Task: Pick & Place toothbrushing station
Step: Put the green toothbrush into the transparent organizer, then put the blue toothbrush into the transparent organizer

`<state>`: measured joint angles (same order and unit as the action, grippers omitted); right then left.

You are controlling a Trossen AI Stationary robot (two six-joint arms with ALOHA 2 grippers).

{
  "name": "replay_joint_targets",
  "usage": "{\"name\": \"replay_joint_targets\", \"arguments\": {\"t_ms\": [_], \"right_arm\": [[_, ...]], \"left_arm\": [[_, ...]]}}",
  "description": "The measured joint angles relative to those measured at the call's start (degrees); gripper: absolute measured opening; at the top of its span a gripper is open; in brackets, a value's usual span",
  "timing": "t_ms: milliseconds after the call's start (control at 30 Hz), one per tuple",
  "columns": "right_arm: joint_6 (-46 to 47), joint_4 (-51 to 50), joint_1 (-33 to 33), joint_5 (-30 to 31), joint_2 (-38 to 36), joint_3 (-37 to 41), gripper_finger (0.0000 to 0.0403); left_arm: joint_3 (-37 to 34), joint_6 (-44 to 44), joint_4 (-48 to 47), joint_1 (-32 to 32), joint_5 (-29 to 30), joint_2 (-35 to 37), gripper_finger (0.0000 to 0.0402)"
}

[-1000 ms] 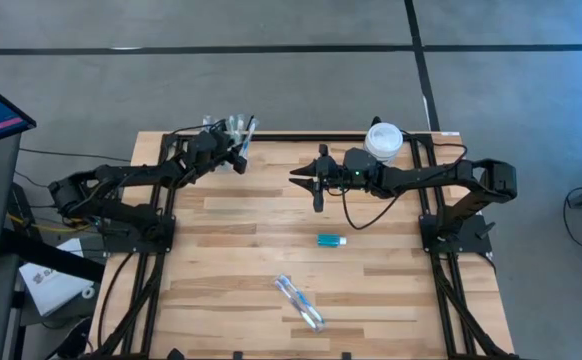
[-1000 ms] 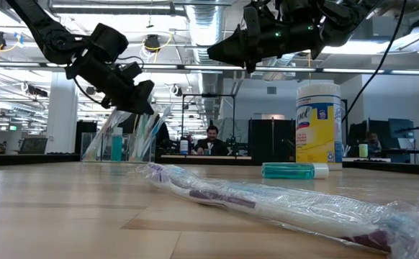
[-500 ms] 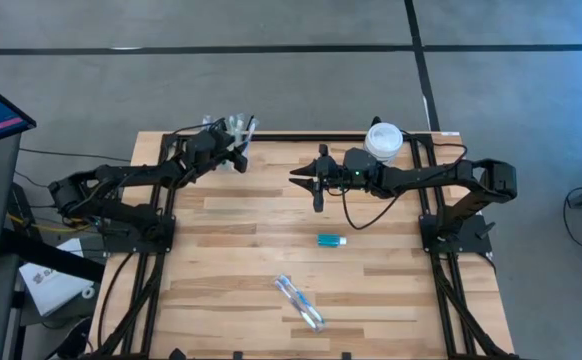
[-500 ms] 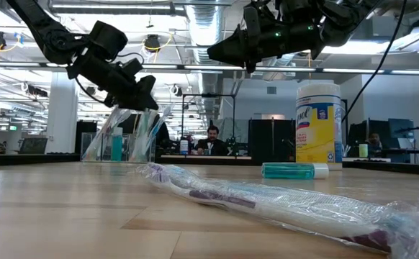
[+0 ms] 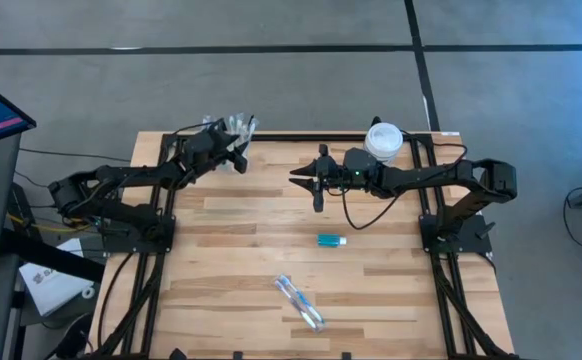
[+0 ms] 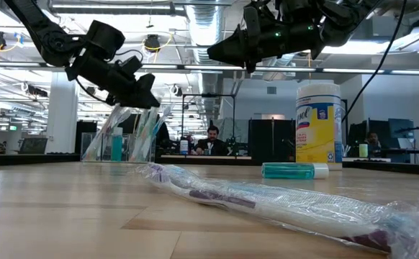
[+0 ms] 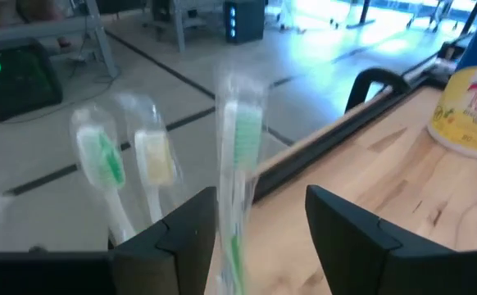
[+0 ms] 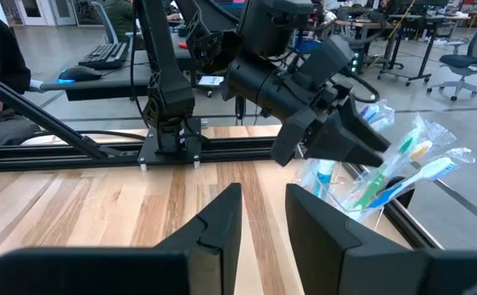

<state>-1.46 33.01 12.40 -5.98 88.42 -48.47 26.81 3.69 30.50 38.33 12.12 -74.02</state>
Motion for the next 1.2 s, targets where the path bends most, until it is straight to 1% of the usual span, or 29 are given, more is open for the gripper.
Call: {"name": "replay_joint_targets", "arguments": {"t_ms": [400, 633, 800, 900, 1033, 1200], "right_arm": [[-0.01, 0.0, 0.0, -0.01, 0.0, 0.0, 0.0088], [-0.01, -0.81, 0.0, 0.0, 0.0, 0.0, 0.0088], [0.01, -1.33, -0.01, -0.02, 0.02, 0.0, 0.0088], [0.01, -1.42, -0.29, 0.01, 0.02, 0.0, 0.0088], [0.01, -1.42, -1.14, -0.02, 0.02, 0.0, 0.0088], [0.01, -2.34, -2.44, -0.02, 0.02, 0.0, 0.0088]], "left_arm": [[0.0, -0.36, 1.09, -0.43, 0.14, 0.02, 0.0177], [-0.04, -1.89, 0.78, -0.42, 0.37, 2.28, 0.0175], [-1.08, -1.86, -2.89, -0.42, 0.35, 5.63, 0.0172], [-3.29, -1.15, -3.95, -0.8, 0.22, 8.8, 0.0171], [-7.19, 1.22, -4.73, -2.8, -0.23, 13.08, 0.0171], [-10.06, 1.17, -4.66, -7.05, -6.57, 17.28, 0.0171]]}}
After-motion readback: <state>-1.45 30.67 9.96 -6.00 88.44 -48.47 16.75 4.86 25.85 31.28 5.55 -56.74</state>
